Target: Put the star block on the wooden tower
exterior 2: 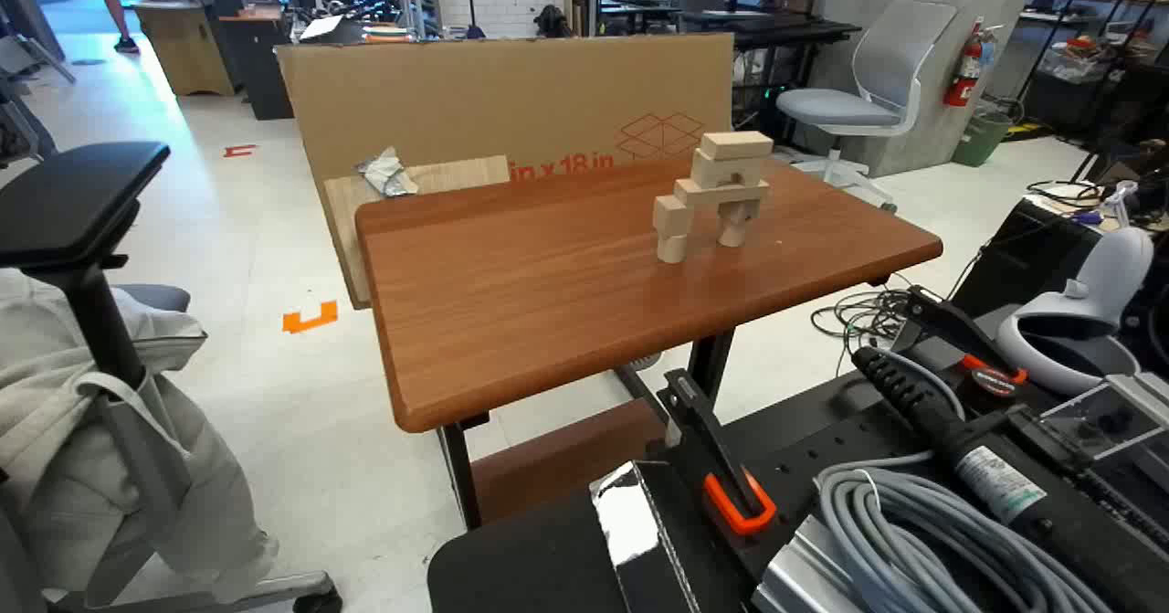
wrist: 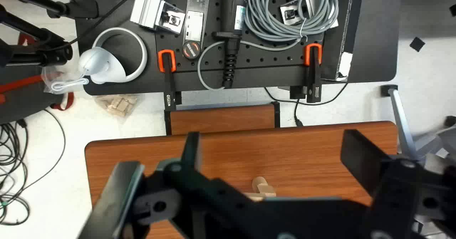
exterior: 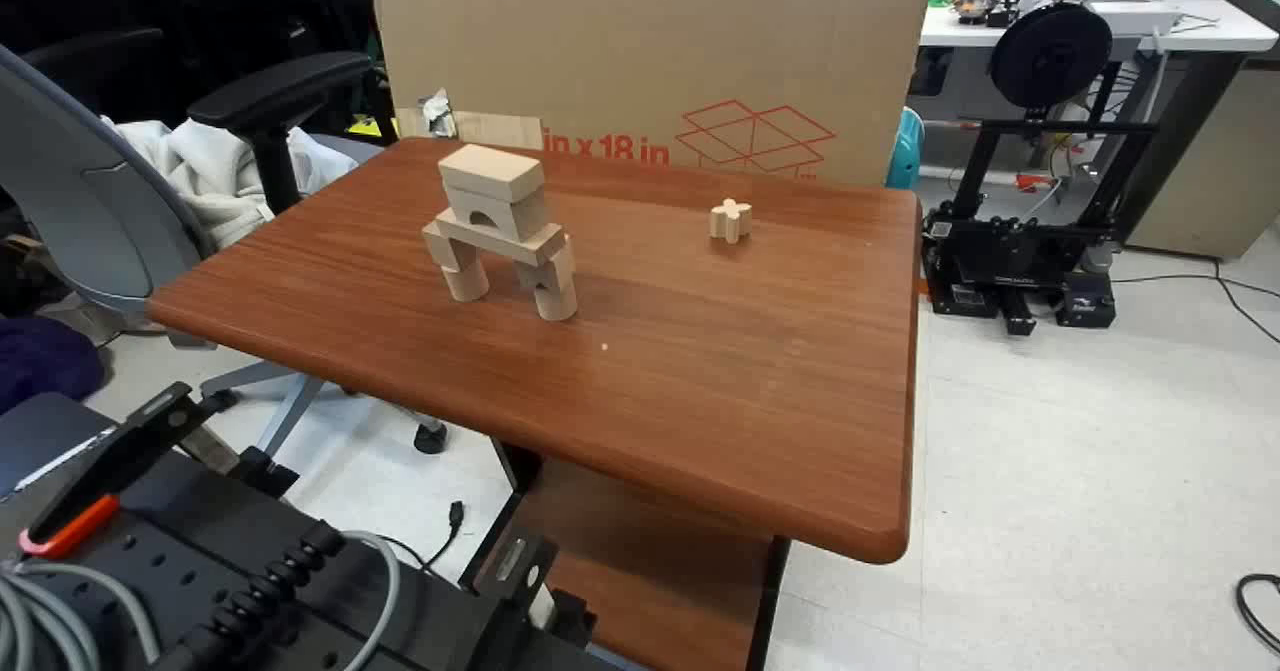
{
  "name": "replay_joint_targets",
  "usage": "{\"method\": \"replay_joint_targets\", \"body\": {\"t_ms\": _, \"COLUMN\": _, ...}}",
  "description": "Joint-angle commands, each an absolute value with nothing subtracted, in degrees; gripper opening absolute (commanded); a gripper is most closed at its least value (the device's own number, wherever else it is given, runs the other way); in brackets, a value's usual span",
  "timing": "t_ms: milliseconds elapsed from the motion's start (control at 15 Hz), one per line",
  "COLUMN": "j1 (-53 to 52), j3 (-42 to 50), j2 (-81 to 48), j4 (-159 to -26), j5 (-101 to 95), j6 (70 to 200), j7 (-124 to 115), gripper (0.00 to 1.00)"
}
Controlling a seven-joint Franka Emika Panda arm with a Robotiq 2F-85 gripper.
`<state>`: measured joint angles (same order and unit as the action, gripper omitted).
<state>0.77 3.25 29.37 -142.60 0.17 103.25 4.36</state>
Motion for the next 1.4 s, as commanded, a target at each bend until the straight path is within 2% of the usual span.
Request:
{"method": "replay_joint_targets", "body": {"t_ms": 0, "j1": 0.99, "j3": 3.07, "j2": 29.35, "j4": -142.5, "j5": 0.25, "j6": 103.2, "j7": 4.45, "gripper": 1.0}}
{"method": "replay_joint_targets", "body": {"t_ms": 867, "j1": 0.99, "j3": 3.07, "j2": 29.35, "j4": -142.48, "j5": 0.25, "j6": 103.2, "j7": 4.45, "gripper": 1.0}}
{"method": "replay_joint_targets", "body": {"t_ms": 1333, "j1": 2.65, "j3": 4.76, "j2": 14.74, "j4": -133.95, "j5": 1.29, "j6": 112.63, "j7": 1.67, "gripper": 1.0}}
